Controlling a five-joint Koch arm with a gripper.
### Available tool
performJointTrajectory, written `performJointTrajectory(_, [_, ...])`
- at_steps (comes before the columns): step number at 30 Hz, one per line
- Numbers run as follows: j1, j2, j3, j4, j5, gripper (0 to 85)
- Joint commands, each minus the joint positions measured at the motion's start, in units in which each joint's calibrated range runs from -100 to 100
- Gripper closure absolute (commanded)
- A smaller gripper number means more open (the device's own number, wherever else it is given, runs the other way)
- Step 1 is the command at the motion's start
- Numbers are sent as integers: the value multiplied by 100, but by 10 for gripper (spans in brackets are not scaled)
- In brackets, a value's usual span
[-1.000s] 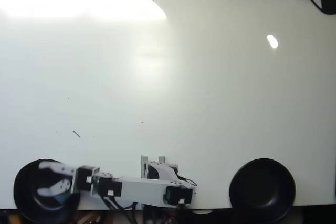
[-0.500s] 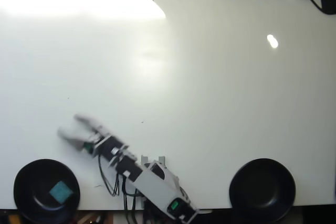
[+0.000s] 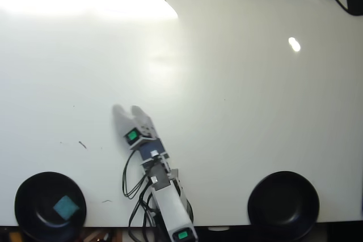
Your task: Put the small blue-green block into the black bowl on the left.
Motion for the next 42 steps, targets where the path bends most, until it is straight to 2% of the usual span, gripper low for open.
performJointTrajectory(1, [-161,-236,-135,6,405,475])
performJointTrajectory(5, [-484,-247,-533,-59,733,475])
performJointTrajectory(11, [-1006,-333,-1226,-10,874,474])
performJointTrajectory(18, [-1309,-386,-2132,314,1021,474])
performJointTrajectory(25, [-1270,-386,-2816,1060,1118,474])
performJointTrajectory(29, [-1192,-386,-2991,1116,1548,474])
performJointTrajectory(38, [-1162,-386,-3259,1141,1636,468])
performJointTrajectory(40, [-1172,-365,-3305,1116,1641,411])
performJointTrajectory(42, [-1177,-365,-3342,1100,1641,410])
